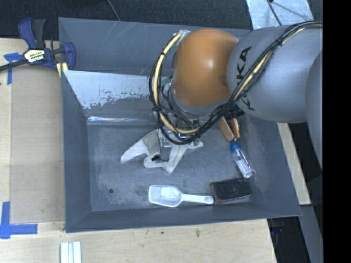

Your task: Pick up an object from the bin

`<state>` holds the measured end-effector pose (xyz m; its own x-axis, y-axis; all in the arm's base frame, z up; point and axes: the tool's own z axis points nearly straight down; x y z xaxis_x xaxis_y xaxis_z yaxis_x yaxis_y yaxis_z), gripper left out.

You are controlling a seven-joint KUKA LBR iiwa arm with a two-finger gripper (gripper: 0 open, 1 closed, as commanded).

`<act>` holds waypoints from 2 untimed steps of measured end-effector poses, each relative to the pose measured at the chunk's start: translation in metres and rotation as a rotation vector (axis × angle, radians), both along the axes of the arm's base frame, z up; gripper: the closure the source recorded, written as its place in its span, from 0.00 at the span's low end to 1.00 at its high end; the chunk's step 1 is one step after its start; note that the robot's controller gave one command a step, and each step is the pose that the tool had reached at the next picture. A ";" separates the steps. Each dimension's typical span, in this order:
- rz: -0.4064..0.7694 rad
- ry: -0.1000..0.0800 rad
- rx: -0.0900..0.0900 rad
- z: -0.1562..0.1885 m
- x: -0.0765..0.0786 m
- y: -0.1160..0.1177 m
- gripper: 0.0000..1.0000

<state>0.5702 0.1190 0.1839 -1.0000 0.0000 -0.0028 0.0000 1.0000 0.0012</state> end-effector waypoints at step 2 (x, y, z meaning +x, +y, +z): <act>0.164 -0.007 0.001 -0.108 0.023 -0.049 1.00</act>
Offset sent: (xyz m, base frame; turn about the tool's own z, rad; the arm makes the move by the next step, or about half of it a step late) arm 0.0188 -0.0495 -0.1139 -0.1655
